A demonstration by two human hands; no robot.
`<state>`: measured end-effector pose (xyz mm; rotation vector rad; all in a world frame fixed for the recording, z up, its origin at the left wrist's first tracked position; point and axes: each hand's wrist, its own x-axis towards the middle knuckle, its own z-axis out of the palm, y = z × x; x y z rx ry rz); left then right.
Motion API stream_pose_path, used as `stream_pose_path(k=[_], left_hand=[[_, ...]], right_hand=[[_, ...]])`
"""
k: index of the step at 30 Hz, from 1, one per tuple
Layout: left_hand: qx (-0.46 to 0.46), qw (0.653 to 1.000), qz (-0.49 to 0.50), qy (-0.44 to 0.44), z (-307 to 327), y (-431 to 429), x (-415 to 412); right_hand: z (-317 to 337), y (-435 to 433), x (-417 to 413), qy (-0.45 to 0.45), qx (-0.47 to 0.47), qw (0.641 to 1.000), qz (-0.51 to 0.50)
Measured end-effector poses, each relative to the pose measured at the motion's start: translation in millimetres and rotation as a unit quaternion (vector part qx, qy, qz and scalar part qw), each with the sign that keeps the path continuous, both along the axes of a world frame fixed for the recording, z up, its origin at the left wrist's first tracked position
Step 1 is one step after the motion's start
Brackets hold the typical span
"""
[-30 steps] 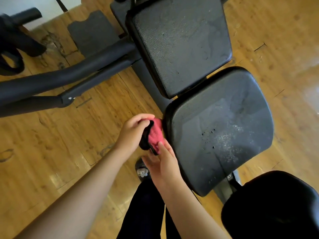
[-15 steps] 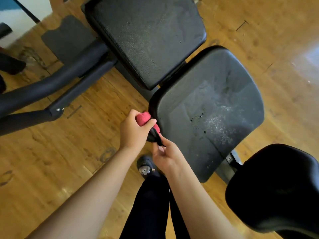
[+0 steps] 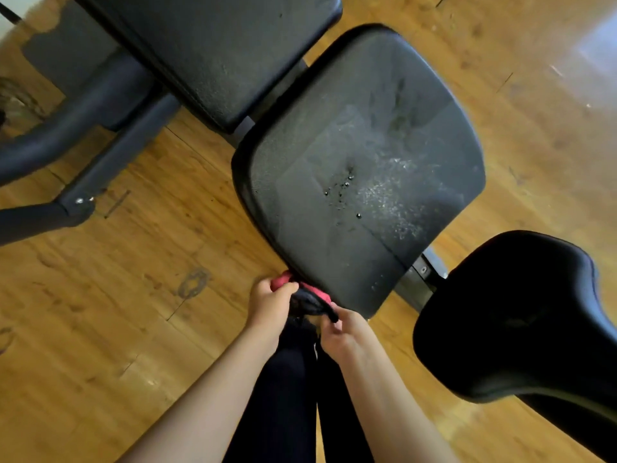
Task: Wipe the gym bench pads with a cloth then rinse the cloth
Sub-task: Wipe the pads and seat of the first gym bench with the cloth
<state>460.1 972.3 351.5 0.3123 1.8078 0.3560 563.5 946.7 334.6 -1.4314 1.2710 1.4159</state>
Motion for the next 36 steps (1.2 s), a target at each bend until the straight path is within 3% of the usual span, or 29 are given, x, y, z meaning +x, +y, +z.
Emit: stream_pose_path(k=[16, 20, 27, 32, 36], left_hand=[[-0.101, 0.984, 0.121, -0.089, -30, -53, 68], [-0.124, 0.967, 0.176, -0.137, -38, -65, 89], [-0.141, 0.916, 0.296, -0.230, -50, -84, 121], [-0.143, 0.868, 0.381, -0.284, -60, -91, 145], [-0.134, 0.817, 0.450, -0.335, -58, -88, 168]], right_hand=[[-11, -37, 67, -0.071, -0.045, 0.993, 0.078], [-7, -42, 81, -0.118, 0.002, 0.990, 0.083], [-20, -55, 97, -0.113, 0.123, 0.965, 0.201], [-26, -47, 107, -0.116, 0.124, 0.930, 0.326], [-34, -30, 123, -0.146, 0.081, 0.928, 0.333]])
